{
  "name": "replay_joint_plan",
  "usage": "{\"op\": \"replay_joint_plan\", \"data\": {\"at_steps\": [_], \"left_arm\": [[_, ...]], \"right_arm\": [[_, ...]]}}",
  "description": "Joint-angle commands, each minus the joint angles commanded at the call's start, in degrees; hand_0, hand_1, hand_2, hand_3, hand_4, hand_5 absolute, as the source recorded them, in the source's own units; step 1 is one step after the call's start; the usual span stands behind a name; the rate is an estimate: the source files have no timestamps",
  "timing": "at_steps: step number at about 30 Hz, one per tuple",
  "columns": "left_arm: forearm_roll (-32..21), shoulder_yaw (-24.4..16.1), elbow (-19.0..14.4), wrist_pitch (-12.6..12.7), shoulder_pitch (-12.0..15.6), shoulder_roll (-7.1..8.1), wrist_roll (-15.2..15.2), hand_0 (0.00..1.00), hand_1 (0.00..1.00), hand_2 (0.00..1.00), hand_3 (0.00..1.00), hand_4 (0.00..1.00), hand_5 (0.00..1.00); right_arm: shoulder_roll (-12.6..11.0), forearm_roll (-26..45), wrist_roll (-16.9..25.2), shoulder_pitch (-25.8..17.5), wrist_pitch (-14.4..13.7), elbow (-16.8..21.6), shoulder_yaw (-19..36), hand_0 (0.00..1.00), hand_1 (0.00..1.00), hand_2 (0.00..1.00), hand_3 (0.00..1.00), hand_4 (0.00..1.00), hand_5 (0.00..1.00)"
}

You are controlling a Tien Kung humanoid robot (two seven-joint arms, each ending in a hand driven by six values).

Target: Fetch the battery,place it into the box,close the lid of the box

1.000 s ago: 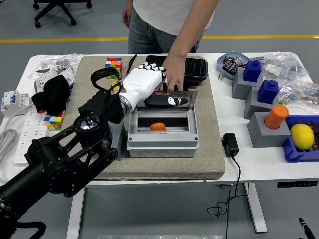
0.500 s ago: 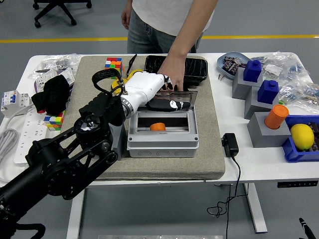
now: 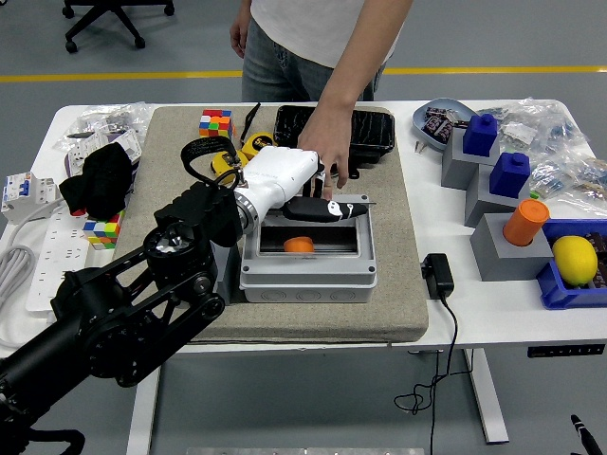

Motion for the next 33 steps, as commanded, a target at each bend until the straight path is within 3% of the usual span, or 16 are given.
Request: {"op": "replay_joint_plan", "data": {"at_steps": [12,22,23,26,28,29,33], "left_arm": [[-1.0,2.5,0.4,-0.2,1.3,0.4,0.0,0.229,0.068,0.176,0.23,0.998,0.998],[-0.4,1.5,0.2,1.1,1.6,0.42,-1.1,0.229,0.067,0.174,0.232,0.998,0.998],[0.1,0.9,0.0,2.5,1.8,0.39,-2.2,0.277,0.132,0.219,0.296,0.998,0.998],[0.7,-1.6,-0.4,8.0,2.5,0.2,-7.5,0.277,0.132,0.219,0.296,0.998,0.998],[-1.6,-4.0,-0.3,12.8,3.3,0.05,-11.9,0.277,0.132,0.219,0.296,0.998,0.998],[-2.7,-5.1,-0.3,14.9,3.6,0.06,-13.5,0.529,0.509,0.543,0.476,0.998,0.998],[-2.6,-9.8,-0.4,22.9,5.3,0.41,-16.2,0.529,0.509,0.543,0.476,0.998,0.998]], "right_arm": [[0.1,-0.1,0.0,0.1,-0.1,0.0,0.5,0.951,0.843,0.789,0.802,0.998,0.998],[0.2,-0.2,0.1,0.1,-0.1,0.0,0.7,0.948,0.843,0.789,0.802,0.998,0.998],[0.2,-0.2,0.1,0.1,-0.1,0.0,0.7,0.948,0.843,0.79,0.802,0.998,0.998],[0.3,-0.1,0.1,0.1,-0.1,0.0,0.8,0.948,0.843,0.79,0.802,0.998,0.998],[0.3,-0.1,0.1,0.0,-0.1,0.0,0.8,0.948,0.843,0.79,0.802,0.998,0.998],[0.4,-0.1,0.1,0.0,-0.1,0.0,0.8,0.949,0.843,0.789,0.802,0.998,0.998],[0.6,-0.1,0.1,-0.2,0.0,0.0,0.8,0.949,0.843,0.789,0.802,0.998,0.998]]}}
